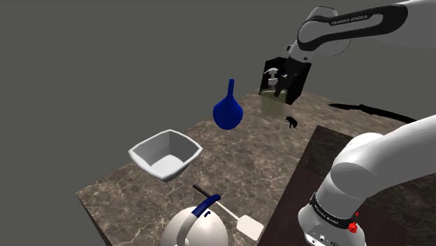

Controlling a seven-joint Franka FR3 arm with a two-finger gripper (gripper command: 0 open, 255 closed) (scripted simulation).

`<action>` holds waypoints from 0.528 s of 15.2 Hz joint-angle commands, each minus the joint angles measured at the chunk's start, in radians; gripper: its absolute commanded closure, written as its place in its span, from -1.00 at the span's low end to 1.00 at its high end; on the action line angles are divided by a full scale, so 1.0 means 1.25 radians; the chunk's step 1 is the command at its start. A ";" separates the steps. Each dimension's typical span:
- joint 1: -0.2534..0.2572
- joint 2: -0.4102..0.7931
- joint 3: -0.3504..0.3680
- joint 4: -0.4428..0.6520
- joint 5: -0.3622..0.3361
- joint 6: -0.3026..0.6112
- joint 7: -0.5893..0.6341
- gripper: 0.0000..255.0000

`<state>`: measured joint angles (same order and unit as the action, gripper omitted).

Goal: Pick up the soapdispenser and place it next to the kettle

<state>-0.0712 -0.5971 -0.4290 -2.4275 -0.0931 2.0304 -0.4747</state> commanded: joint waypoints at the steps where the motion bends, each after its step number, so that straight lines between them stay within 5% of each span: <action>1: 0.000 -0.004 0.004 0.019 0.001 -0.023 0.003 1.00; 8: 0.005 -0.006 0.016 0.092 0.007 -0.098 0.010 1.00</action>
<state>-0.0662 -0.6044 -0.4108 -2.3239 -0.0849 1.9201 -0.4638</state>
